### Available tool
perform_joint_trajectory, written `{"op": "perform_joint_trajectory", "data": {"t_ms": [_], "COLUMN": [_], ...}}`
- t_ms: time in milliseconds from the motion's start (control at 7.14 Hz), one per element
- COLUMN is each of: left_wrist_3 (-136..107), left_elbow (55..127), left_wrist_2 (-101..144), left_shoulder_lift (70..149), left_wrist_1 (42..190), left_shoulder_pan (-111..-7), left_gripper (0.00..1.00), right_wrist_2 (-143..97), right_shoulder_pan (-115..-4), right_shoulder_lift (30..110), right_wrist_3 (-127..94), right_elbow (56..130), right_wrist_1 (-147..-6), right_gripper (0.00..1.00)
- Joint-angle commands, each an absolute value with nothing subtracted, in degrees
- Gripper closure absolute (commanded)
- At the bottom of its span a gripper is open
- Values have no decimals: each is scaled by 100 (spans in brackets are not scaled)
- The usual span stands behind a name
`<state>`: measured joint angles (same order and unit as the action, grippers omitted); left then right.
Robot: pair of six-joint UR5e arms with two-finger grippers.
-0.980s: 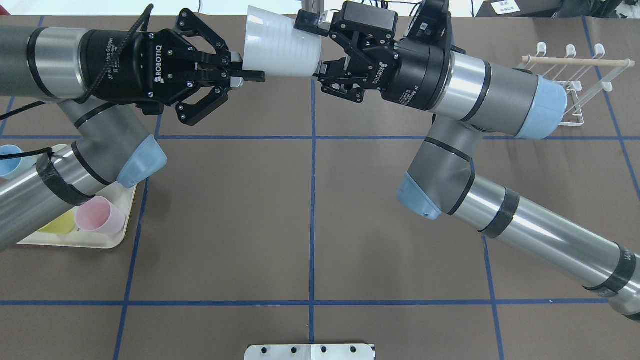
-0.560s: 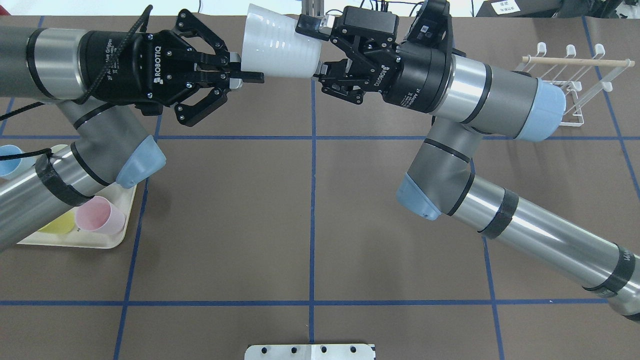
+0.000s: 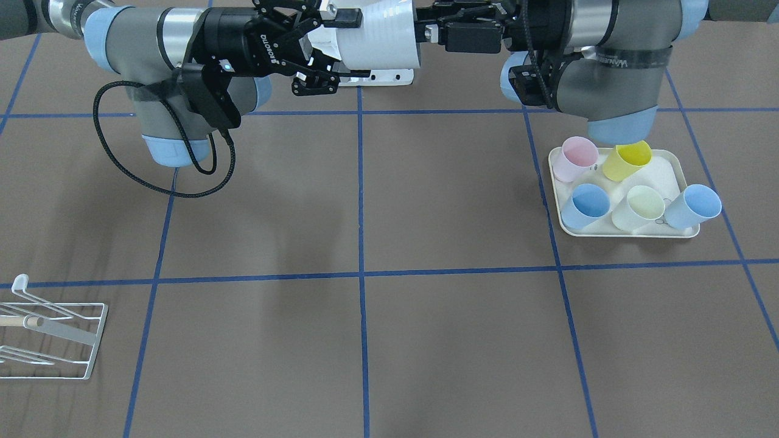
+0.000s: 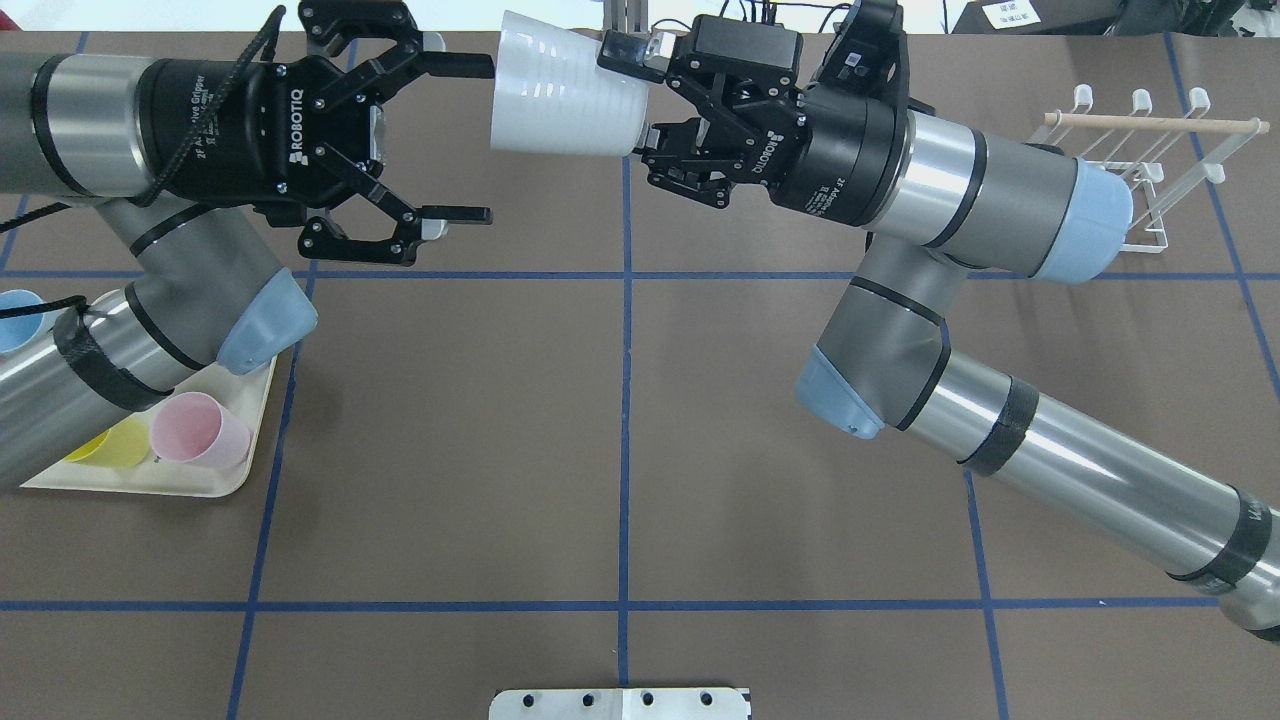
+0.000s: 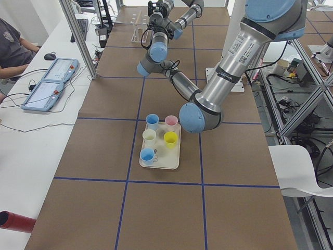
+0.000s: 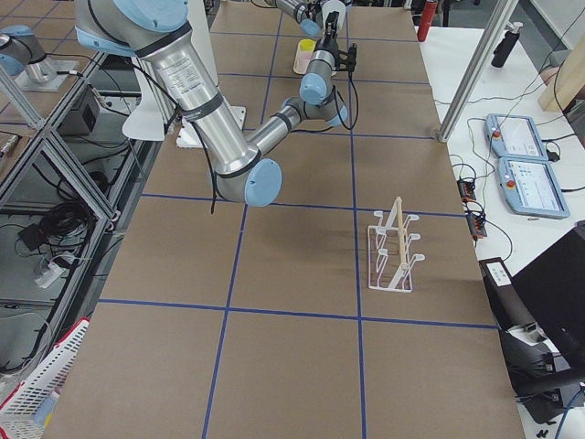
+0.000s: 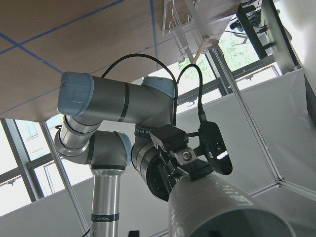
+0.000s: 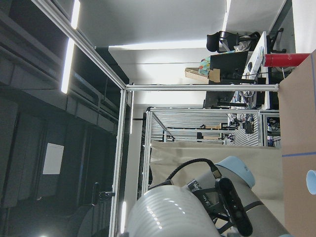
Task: Transfer IKEA cup to right arm and place on rack
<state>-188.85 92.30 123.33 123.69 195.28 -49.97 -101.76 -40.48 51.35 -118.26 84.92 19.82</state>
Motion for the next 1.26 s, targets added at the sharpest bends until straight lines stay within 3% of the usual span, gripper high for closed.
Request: {"op": "perform_joint_trajectory", "data": {"t_ms": [0, 420, 700, 1120], "left_wrist_3": [-17578, -15335, -14200, -13553], "left_elbow": [9325, 9246, 9255, 9273], "left_wrist_2": [12366, 12401, 12636, 12674], "left_shoulder_lift": [11763, 11199, 11197, 11232], "left_wrist_1": [19512, 19101, 18233, 17377], "left_shoulder_pan": [-5150, -5255, -5448, -5493], "left_gripper": [0, 0, 0, 0], "right_wrist_2": [-10221, -10756, -11815, -13241], "right_shoulder_pan": [-4244, -4472, -5443, -6589], "right_shoulder_lift": [5229, 6044, 6318, 6846], "right_wrist_3": [-11490, -9262, -8608, -7537], "right_elbow": [8264, 8041, 8112, 9014], "right_wrist_1": [1925, 779, -118, -2660], "right_gripper": [85, 85, 85, 88]}}
